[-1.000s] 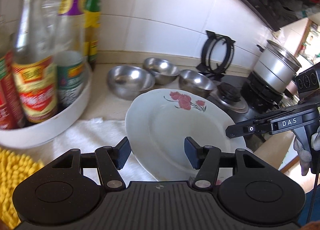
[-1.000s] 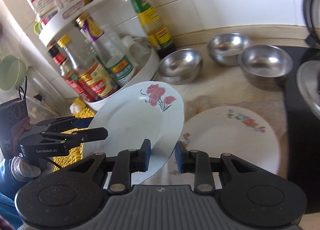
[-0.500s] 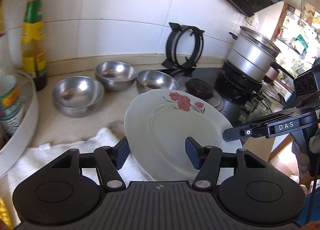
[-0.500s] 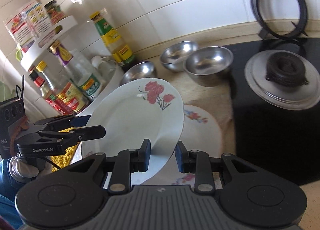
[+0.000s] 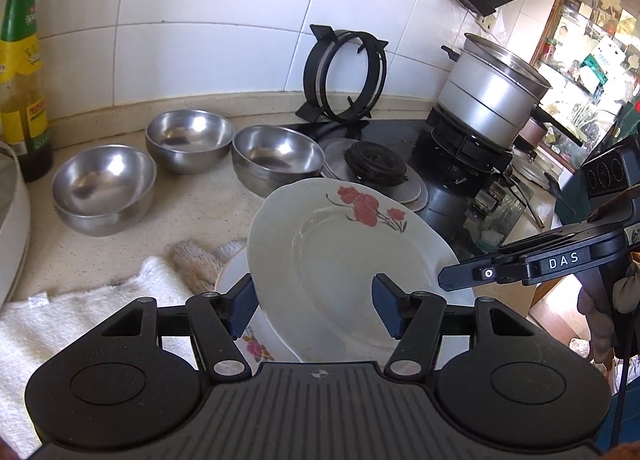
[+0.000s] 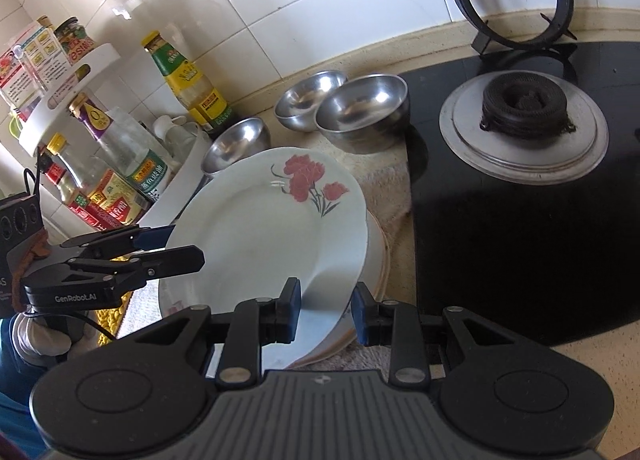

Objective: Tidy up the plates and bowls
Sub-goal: 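Carry the pink-flower plate with both grippers over the floral plate stack, then lower the pink-flower plate onto the stack and open both grippers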

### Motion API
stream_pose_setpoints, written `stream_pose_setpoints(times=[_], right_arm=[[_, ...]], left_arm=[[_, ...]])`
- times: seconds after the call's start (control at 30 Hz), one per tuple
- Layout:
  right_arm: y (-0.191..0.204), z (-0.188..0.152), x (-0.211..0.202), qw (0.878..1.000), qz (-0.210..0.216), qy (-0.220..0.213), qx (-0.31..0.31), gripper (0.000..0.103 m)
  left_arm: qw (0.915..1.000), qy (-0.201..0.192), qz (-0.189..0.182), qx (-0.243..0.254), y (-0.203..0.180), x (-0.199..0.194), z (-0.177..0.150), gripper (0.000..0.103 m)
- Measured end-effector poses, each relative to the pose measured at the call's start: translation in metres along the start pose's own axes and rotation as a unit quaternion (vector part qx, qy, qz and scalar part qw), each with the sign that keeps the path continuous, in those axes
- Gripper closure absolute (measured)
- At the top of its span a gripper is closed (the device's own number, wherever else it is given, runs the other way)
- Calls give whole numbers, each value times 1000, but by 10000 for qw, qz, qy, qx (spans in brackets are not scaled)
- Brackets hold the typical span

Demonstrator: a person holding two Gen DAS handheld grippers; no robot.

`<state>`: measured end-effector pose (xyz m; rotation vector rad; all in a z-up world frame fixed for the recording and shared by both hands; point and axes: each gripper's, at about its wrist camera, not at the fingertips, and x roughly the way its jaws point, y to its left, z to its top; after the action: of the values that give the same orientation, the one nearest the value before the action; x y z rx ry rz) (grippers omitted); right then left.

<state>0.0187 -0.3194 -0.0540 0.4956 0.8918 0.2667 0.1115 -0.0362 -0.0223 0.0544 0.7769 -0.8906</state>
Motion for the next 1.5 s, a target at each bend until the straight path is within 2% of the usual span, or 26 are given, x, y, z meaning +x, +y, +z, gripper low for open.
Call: stream_pose_setpoints(times=[0.43,0.83,1.1,1.3,1.4,1.5], right_arm=[[-7,4,20,9992,136,335,-156,70],[-9,8,42,9977,94,575,-344,69],[-6,11,41,9970,-26,546,-548,69],[-8,13,41,9954,-371,492,-736,67],[-6,15,33,9954,-230,278,-887,66],[-3,17,33,9942,-262,262,-1005,66]], left_arm=[[9995,59,235,-207,0,9,-4,34],[9989,118,288,-342,7,14,-8,34],[9989,197,262,-345,8,17,-10,34],[9984,400,249,-302,7,25,-17,36],[9979,419,315,-379,11,24,-19,37],[9976,349,440,-413,15,20,-20,36]])
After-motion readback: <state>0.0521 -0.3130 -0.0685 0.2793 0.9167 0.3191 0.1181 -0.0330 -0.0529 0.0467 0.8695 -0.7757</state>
